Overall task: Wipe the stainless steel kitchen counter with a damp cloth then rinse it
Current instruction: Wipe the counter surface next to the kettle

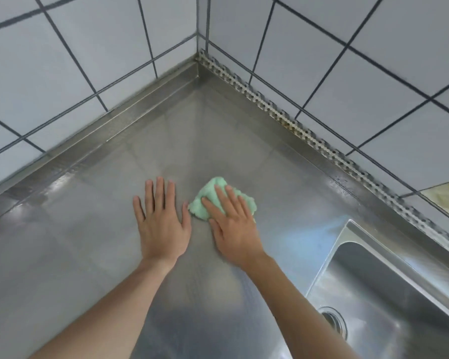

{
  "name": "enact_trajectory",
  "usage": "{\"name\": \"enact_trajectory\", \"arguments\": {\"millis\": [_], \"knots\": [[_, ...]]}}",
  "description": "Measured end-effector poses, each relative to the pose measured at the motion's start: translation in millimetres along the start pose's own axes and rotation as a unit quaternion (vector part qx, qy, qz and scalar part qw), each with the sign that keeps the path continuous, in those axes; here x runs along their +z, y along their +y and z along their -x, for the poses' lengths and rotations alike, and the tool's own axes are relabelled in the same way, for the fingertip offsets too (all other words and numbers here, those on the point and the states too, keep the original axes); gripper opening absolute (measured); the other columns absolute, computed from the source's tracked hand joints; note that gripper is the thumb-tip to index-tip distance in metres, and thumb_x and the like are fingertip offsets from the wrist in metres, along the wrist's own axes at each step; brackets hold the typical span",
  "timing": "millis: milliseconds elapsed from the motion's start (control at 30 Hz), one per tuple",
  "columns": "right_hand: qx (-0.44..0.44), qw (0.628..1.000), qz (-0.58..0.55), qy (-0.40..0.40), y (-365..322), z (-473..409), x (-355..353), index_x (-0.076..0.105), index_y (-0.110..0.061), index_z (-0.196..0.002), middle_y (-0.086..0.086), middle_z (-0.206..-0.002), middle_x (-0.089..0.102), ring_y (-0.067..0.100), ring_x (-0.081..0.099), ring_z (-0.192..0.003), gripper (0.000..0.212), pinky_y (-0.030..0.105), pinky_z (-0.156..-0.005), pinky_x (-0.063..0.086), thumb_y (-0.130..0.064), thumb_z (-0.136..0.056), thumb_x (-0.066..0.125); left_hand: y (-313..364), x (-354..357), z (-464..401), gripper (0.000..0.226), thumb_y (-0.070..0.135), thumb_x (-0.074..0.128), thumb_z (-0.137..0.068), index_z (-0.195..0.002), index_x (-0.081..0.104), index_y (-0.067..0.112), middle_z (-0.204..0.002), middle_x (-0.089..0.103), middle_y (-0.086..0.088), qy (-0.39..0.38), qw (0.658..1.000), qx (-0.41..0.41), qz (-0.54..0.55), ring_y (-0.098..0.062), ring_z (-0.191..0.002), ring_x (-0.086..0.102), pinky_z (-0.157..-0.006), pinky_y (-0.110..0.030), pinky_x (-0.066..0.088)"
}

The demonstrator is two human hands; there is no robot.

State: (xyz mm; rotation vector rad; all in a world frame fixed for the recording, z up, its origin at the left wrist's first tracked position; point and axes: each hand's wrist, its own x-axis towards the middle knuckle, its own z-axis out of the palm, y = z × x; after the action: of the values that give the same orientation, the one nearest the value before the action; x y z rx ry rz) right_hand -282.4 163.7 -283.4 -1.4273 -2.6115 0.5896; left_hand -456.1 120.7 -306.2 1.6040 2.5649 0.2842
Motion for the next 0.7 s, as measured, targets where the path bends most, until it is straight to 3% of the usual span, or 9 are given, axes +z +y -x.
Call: {"name": "enact_trajectory", "arguments": {"millis": [167, 267, 367, 533, 600, 700], "knots": [[-0.038, 0.998, 0.022, -0.037, 5, 157, 6, 0.042, -0.034, -0.152, -0.002, -0.169, 0.021, 0.022, 0.01, -0.158, 0.046, 0.046, -0.125, 0.021, -0.03, -0.106, 0.045, -1, -6, 0, 0.062, 0.049, 0.034, -0.105, -0.159, 0.034, 0.018, -0.171, 0.022, -0.008, -0.04, 0.999, 0.017, 0.023, -0.031, -0.161, 0.01, -0.129, -0.059, 0.007], [-0.019, 0.998, 0.048, -0.047, 23, 203, -6, 0.046, -0.033, -0.15, -0.001, -0.167, 0.027, 0.022, 0.018, -0.157, 0.045, 0.046, -0.122, 0.028, -0.033, -0.105, 0.044, -5, -15, 7, 0.061, 0.044, 0.039, -0.106, -0.16, 0.032, 0.019, -0.172, 0.018, -0.007, -0.086, 0.994, 0.04, 0.047, -0.031, -0.162, 0.006, -0.128, -0.06, 0.002], [0.062, 0.996, 0.048, -0.032, 36, 194, -17, 0.047, -0.029, -0.151, 0.003, -0.166, 0.029, 0.028, 0.024, -0.155, 0.047, 0.049, -0.123, 0.029, -0.031, -0.104, 0.041, 0, -23, 55, 0.052, 0.031, 0.046, -0.105, -0.155, 0.043, 0.015, -0.169, 0.03, -0.007, -0.082, 0.987, 0.124, 0.069, -0.029, -0.16, 0.02, -0.128, -0.061, 0.011], [0.224, 0.974, -0.023, 0.012, 17, 135, -10, 0.034, -0.029, -0.157, 0.005, -0.171, 0.009, 0.028, 0.002, -0.159, 0.05, 0.046, -0.128, 0.005, -0.027, -0.107, 0.039, -5, -13, 197, 0.05, 0.03, 0.043, -0.104, -0.152, 0.048, 0.016, -0.167, 0.034, -0.003, -0.069, 0.974, 0.209, 0.055, -0.023, -0.16, 0.023, -0.127, -0.056, 0.023], [0.205, 0.978, -0.036, 0.007, -5, 138, 1, 0.033, -0.029, -0.158, 0.004, -0.171, 0.007, 0.028, -0.002, -0.159, 0.05, 0.047, -0.128, 0.004, -0.026, -0.107, 0.037, -19, -7, 232, 0.052, 0.031, 0.04, -0.106, -0.155, 0.045, 0.015, -0.169, 0.031, -0.004, -0.062, 0.973, 0.218, 0.033, -0.024, -0.161, 0.02, -0.127, -0.056, 0.023], [0.109, 0.993, -0.026, -0.028, -38, 189, 19, 0.036, -0.028, -0.157, 0.005, -0.17, 0.013, 0.03, 0.003, -0.158, 0.05, 0.051, -0.128, 0.009, -0.025, -0.107, 0.036, -35, -3, 245, 0.056, 0.033, 0.033, -0.108, -0.159, 0.037, 0.012, -0.171, 0.024, -0.006, -0.051, 0.967, 0.251, 0.0, -0.027, -0.162, 0.014, -0.127, -0.056, 0.021]]}}
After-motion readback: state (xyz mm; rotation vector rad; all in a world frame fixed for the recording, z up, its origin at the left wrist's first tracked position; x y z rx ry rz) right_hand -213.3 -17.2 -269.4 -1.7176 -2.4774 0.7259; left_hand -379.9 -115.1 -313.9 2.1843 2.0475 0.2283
